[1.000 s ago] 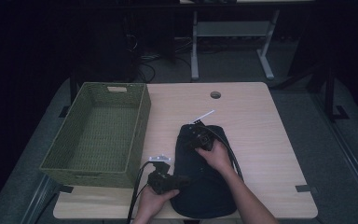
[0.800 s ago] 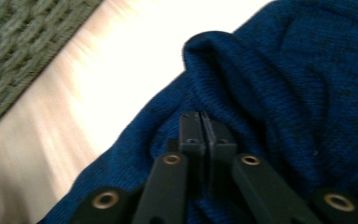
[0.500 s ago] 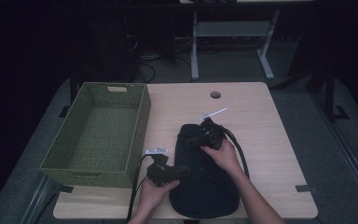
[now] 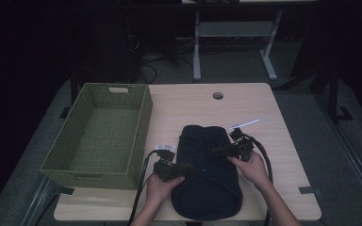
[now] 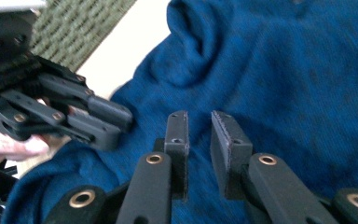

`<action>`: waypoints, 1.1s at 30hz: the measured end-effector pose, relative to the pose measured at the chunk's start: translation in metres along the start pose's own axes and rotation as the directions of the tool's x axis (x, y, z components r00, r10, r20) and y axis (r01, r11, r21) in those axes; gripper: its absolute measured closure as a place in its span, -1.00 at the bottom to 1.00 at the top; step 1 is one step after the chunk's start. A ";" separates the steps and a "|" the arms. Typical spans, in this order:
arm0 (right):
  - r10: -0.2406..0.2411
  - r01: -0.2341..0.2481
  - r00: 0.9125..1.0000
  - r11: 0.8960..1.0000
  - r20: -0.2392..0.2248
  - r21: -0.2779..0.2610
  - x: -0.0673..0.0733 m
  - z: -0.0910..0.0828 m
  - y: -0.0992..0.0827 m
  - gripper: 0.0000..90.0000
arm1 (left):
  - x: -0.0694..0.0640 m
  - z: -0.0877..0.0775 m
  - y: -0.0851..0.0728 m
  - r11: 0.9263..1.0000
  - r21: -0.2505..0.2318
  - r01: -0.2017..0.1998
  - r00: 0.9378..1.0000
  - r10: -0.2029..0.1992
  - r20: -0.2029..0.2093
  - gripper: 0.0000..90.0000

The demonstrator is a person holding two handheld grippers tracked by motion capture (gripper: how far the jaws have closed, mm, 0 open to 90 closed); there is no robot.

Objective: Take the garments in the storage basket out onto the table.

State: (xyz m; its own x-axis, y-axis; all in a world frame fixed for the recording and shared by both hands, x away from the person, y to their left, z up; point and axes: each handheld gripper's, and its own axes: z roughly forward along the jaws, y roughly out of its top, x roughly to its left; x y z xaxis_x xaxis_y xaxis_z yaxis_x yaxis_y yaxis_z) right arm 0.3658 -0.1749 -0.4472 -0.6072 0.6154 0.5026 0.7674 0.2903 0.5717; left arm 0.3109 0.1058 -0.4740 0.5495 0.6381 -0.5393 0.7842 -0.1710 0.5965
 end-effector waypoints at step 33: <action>-0.073 0.073 0.997 0.994 -0.001 0.077 0.021 -0.018 -0.058 0.55 | -0.007 -0.012 0.009 0.999 -0.019 -0.042 0.999 0.042 -0.007 0.48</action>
State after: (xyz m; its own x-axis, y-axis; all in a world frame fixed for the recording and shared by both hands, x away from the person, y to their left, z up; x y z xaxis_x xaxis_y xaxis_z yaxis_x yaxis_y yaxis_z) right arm 0.3046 -0.1920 -0.4582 -0.6618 0.5917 0.4603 0.7347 0.3896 0.5554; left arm 0.3105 0.1094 -0.4580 0.5797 0.6358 -0.5095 0.7547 -0.1833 0.6300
